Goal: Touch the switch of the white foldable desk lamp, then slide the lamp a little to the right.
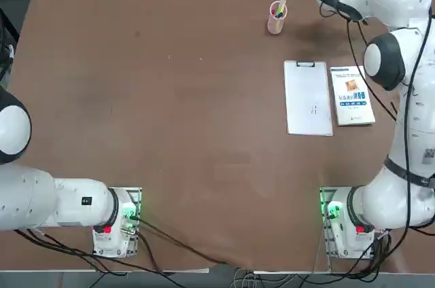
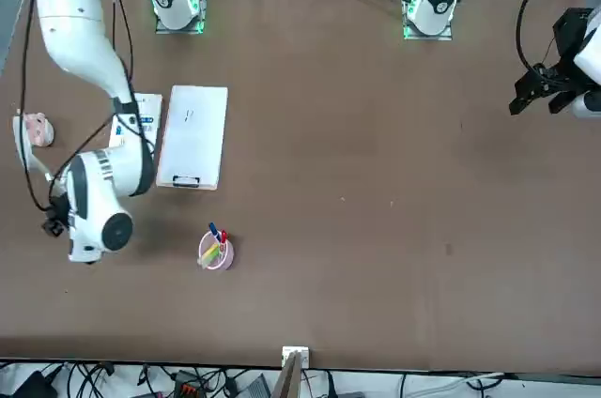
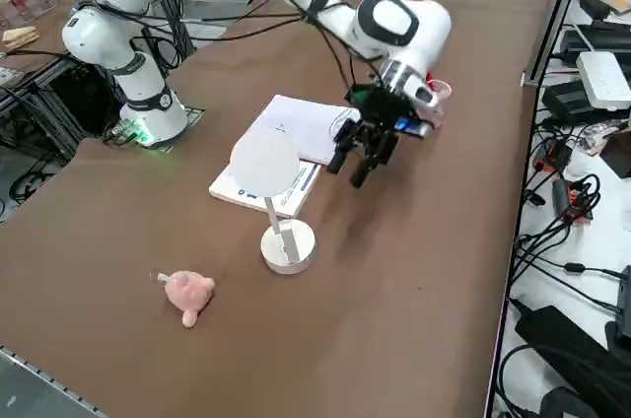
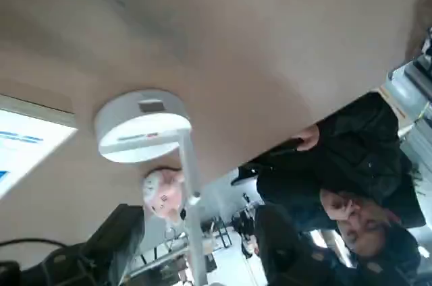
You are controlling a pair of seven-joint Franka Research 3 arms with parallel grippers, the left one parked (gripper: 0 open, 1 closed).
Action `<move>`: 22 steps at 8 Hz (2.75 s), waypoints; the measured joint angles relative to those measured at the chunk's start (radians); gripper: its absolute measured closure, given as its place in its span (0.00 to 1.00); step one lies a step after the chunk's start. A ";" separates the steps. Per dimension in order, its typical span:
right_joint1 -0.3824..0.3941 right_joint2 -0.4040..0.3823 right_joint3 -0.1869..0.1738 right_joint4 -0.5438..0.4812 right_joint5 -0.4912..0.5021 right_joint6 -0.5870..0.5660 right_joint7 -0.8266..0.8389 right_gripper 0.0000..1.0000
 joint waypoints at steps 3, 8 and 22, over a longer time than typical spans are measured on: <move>0.076 -0.131 0.008 0.015 0.188 -0.033 -0.027 0.00; 0.124 -0.465 0.011 -0.056 0.457 -0.148 0.009 0.00; -0.071 -0.831 0.075 -0.271 0.786 -0.086 0.470 0.00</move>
